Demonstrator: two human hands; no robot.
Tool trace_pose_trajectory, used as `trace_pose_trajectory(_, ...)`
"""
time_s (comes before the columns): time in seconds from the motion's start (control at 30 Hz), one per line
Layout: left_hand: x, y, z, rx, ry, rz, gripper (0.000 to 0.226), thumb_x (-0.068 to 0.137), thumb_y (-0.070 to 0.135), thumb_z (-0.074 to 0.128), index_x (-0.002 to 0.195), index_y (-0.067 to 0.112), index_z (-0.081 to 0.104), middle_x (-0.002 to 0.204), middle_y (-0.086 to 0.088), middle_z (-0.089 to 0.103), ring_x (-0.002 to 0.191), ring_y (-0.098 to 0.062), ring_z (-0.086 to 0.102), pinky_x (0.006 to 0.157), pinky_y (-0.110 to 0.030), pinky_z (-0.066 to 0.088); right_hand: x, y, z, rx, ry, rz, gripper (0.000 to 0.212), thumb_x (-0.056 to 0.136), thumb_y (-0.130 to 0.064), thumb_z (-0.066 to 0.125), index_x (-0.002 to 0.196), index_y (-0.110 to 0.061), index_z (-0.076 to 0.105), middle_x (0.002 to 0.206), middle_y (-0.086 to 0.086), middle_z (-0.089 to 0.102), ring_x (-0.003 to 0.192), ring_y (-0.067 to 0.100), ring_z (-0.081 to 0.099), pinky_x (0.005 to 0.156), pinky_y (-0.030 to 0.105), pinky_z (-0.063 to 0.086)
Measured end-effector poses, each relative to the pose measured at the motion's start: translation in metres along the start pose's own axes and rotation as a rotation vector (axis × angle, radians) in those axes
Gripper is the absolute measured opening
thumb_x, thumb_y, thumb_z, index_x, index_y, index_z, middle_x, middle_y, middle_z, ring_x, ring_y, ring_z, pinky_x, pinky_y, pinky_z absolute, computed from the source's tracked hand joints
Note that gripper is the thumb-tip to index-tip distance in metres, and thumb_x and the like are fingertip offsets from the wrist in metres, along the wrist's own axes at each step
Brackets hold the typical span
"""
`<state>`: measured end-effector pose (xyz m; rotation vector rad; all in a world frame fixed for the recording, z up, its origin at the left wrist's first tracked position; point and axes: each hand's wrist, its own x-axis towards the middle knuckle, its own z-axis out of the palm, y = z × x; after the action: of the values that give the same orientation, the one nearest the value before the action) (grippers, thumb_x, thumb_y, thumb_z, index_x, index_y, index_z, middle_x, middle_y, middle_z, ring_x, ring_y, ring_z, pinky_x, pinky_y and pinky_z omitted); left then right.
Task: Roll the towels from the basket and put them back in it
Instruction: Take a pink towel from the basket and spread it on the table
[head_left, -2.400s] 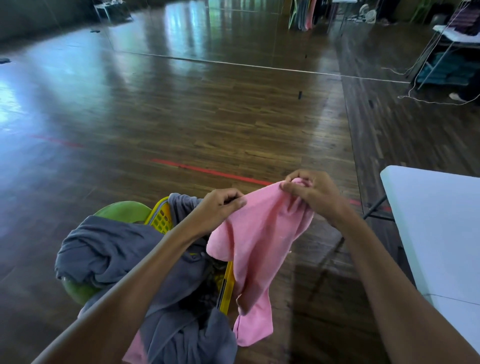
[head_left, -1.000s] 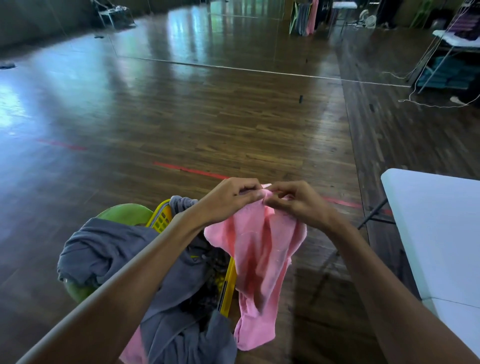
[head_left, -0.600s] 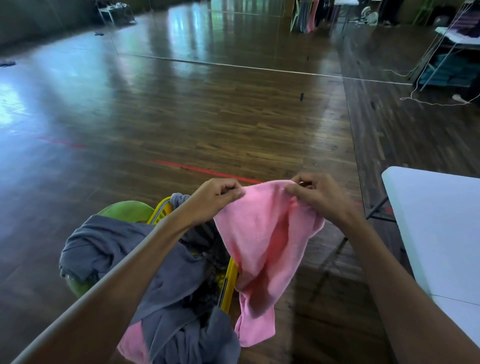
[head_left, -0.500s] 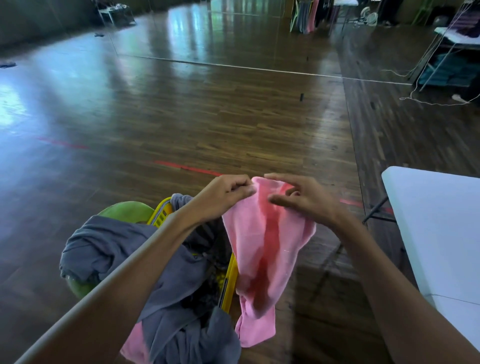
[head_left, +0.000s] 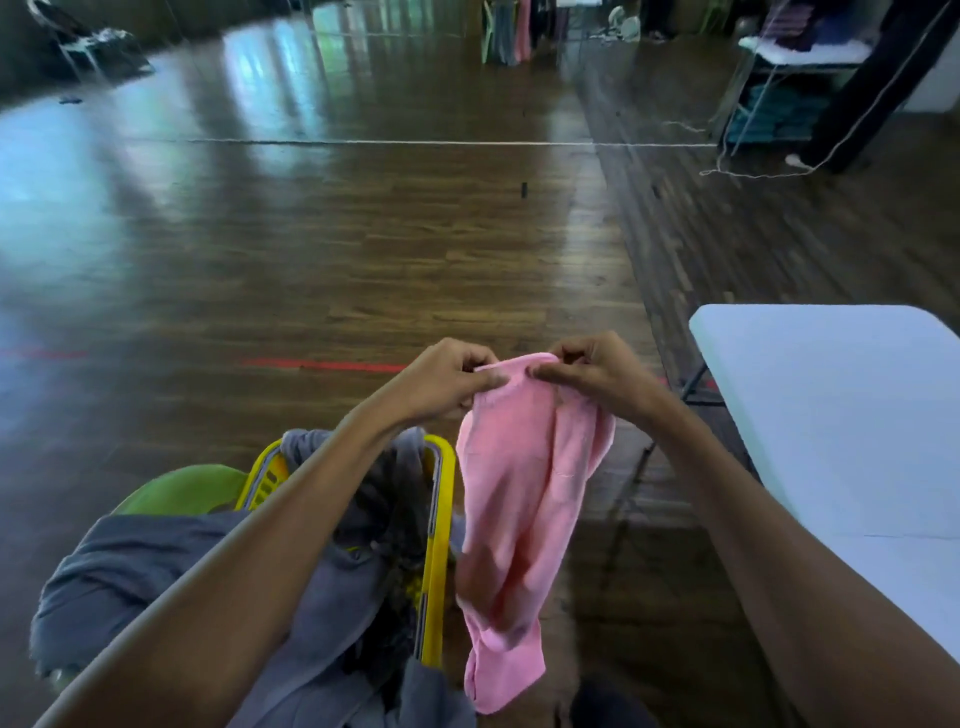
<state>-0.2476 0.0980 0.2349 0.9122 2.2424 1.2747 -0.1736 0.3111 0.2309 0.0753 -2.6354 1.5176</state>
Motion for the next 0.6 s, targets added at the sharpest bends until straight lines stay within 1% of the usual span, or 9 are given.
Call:
trace_pose_trajectory(0.07, 0.039, 0.011, -0.001, 0.051, 0.019, 0.008, 0.015, 0.093, 0.014, 0.062, 0.079, 0.009, 0.066, 0.052, -0.003, 0.051, 0.044, -0.01, 0.043, 0.046, -0.021, 0.034, 0.017, 0.012, -0.021, 0.026, 0.066, 0.03, 0.017, 0.083, -0.026, 0.075, 0.068, -0.024, 0.069, 0.061, -0.011, 0.058, 0.059, -0.002, 0.046, 0.056, 0.018, 0.037)
trace_pose_trajectory(0.13, 0.086, 0.027, 0.0, 0.1, 0.088, 0.026, 0.016, 0.093, 0.016, 0.063, 0.078, 0.014, 0.068, 0.049, -0.004, 0.051, 0.039, -0.009, 0.043, 0.044, -0.02, 0.035, 0.04, 0.029, -0.047, 0.111, 0.13, 0.072, 0.007, 0.084, -0.022, 0.075, 0.08, -0.016, 0.074, 0.07, -0.006, 0.068, 0.066, -0.001, 0.055, 0.063, 0.016, 0.043)
trace_pose_trajectory(0.23, 0.161, 0.053, 0.005, 0.16, 0.206, 0.047, 0.014, 0.09, 0.017, 0.063, 0.08, 0.012, 0.072, 0.045, -0.001, 0.054, 0.038, -0.012, 0.047, 0.042, -0.02, 0.039, 0.081, 0.053, -0.099, 0.198, 0.208, 0.102, 0.016, 0.087, -0.016, 0.071, 0.098, -0.005, 0.073, 0.092, 0.005, 0.073, 0.077, -0.003, 0.062, 0.074, 0.013, 0.047)
trace_pose_trajectory(0.27, 0.188, 0.061, 0.006, 0.155, 0.235, 0.046, 0.015, 0.09, 0.015, 0.062, 0.081, 0.009, 0.072, 0.045, -0.002, 0.054, 0.037, -0.013, 0.049, 0.041, -0.021, 0.042, 0.096, 0.061, -0.121, 0.202, 0.221, 0.104, 0.015, 0.088, -0.015, 0.07, 0.099, -0.005, 0.072, 0.091, 0.003, 0.071, 0.072, -0.008, 0.061, 0.071, 0.01, 0.046)
trace_pose_trajectory(0.33, 0.244, 0.078, 0.009, 0.133, 0.282, 0.037, 0.015, 0.09, 0.011, 0.06, 0.082, 0.003, 0.07, 0.047, -0.006, 0.056, 0.035, -0.012, 0.052, 0.04, -0.022, 0.046, 0.132, 0.078, -0.166, 0.223, 0.245, 0.135, 0.01, 0.091, -0.011, 0.065, 0.099, -0.005, 0.067, 0.08, -0.001, 0.063, 0.055, -0.011, 0.056, 0.054, 0.006, 0.041)
trace_pose_trajectory(0.4, 0.303, 0.093, 0.01, 0.121, 0.323, 0.028, 0.016, 0.091, 0.007, 0.058, 0.082, 0.001, 0.07, 0.05, -0.007, 0.059, 0.037, -0.012, 0.057, 0.042, -0.024, 0.051, 0.17, 0.097, -0.215, 0.29, 0.223, 0.232, 0.006, 0.092, -0.006, 0.059, 0.096, -0.01, 0.061, 0.072, -0.002, 0.054, 0.041, -0.005, 0.049, 0.038, 0.009, 0.031)
trace_pose_trajectory(0.43, 0.333, 0.1, 0.009, 0.109, 0.345, 0.018, 0.016, 0.091, 0.007, 0.058, 0.082, 0.001, 0.07, 0.05, -0.007, 0.06, 0.039, -0.014, 0.06, 0.045, -0.025, 0.054, 0.189, 0.105, -0.239, 0.34, 0.211, 0.283, 0.009, 0.089, -0.005, 0.058, 0.093, -0.012, 0.06, 0.071, -0.001, 0.053, 0.041, -0.001, 0.046, 0.039, 0.013, 0.028)
trace_pose_trajectory(0.5, 0.392, 0.111, 0.006, 0.083, 0.387, -0.01, 0.017, 0.092, 0.007, 0.057, 0.08, 0.001, 0.069, 0.052, -0.008, 0.062, 0.043, -0.018, 0.063, 0.049, -0.028, 0.057, 0.225, 0.121, -0.285, 0.389, 0.201, 0.309, 0.013, 0.076, -0.006, 0.055, 0.083, -0.016, 0.059, 0.074, 0.0, 0.052, 0.054, 0.005, 0.046, 0.049, 0.019, 0.028)
trace_pose_trajectory(0.6, 0.473, 0.13, -0.001, 0.071, 0.429, -0.018, 0.02, 0.093, 0.005, 0.055, 0.078, 0.003, 0.067, 0.057, -0.013, 0.064, 0.043, -0.017, 0.063, 0.052, -0.028, 0.058, 0.273, 0.14, -0.357, 0.202, 0.221, 0.236, 0.018, 0.086, 0.003, 0.048, 0.083, -0.009, 0.062, 0.078, 0.004, 0.055, 0.071, 0.011, 0.051, 0.059, 0.02, 0.035)
